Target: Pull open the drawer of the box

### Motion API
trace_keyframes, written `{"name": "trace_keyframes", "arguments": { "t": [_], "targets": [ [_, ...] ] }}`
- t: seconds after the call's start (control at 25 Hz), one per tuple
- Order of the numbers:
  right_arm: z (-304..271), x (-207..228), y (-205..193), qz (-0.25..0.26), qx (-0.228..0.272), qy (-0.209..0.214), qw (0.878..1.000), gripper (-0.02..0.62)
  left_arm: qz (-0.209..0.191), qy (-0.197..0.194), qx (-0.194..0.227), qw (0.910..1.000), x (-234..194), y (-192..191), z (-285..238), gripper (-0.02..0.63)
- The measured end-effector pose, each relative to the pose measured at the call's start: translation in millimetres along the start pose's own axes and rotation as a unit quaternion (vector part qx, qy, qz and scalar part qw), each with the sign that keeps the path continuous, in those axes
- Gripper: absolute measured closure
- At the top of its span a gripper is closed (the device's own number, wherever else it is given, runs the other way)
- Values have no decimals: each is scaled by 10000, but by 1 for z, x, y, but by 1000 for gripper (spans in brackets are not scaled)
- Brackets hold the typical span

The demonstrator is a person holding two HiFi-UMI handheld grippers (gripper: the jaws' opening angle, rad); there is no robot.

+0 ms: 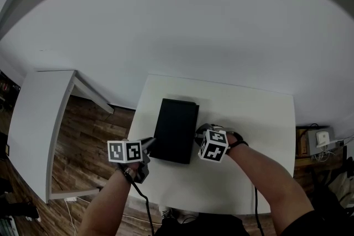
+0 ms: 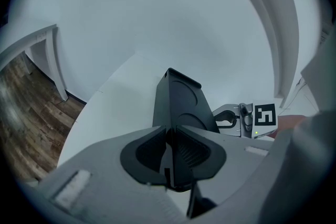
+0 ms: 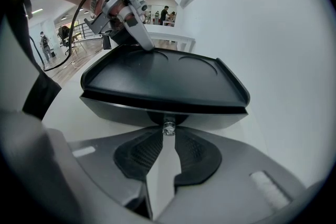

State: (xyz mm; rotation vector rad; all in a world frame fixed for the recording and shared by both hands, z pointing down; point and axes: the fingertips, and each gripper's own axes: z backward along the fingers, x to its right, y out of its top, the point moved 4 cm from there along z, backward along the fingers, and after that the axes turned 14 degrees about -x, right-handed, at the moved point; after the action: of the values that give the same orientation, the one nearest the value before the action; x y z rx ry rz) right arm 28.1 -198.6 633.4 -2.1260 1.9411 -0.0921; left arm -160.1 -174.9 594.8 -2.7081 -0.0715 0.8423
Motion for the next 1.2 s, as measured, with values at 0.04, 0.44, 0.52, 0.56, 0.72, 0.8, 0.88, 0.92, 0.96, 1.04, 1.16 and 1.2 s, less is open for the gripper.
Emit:
{"name": "trace_keyframes", "arguments": {
  "t": [0.04,0.44,0.52,0.56,0.72,0.8,0.88,0.92,0.96,1.04,1.16,1.2],
  "targets": [
    [0,0,-2,-20,-2,-6,10000,522,-4,1,-6,10000,0,0,0,535],
    [5,0,-22,-175,-47,-59,9998,523,-8,22,-31,10000,-2,1,0,535],
    [7,0,-26,-212,-54,-73,9997,523,-14,24,-37,10000,-2,1,0,534],
    [8,0,-28,-233,-55,-78,9997,523,-18,25,-40,10000,-2,2,0,534],
    [10,0,-36,-296,-59,-104,9995,523,-8,28,-48,10000,-2,1,0,534],
    [11,0,-40,-328,-45,-124,9994,523,-3,30,-50,10000,-2,1,0,534],
    [12,-1,-45,-378,-33,-130,9992,523,-3,24,-49,10000,-2,2,0,534],
    [13,-1,-47,-401,-30,-135,9991,523,-4,21,-49,10000,-1,1,0,534],
    [14,-1,-49,-419,-28,-140,9990,523,-5,20,-49,10000,-1,1,0,534],
    [15,-2,-53,-453,-26,-145,9989,523,-4,22,-48,10000,-1,1,0,534],
    [16,-2,-58,-516,-15,-148,9986,523,1,18,-40,10000,-2,2,0,534],
    [17,-2,-59,-532,-15,-152,9985,523,7,17,-38,10000,-2,2,0,534]
  ]
}}
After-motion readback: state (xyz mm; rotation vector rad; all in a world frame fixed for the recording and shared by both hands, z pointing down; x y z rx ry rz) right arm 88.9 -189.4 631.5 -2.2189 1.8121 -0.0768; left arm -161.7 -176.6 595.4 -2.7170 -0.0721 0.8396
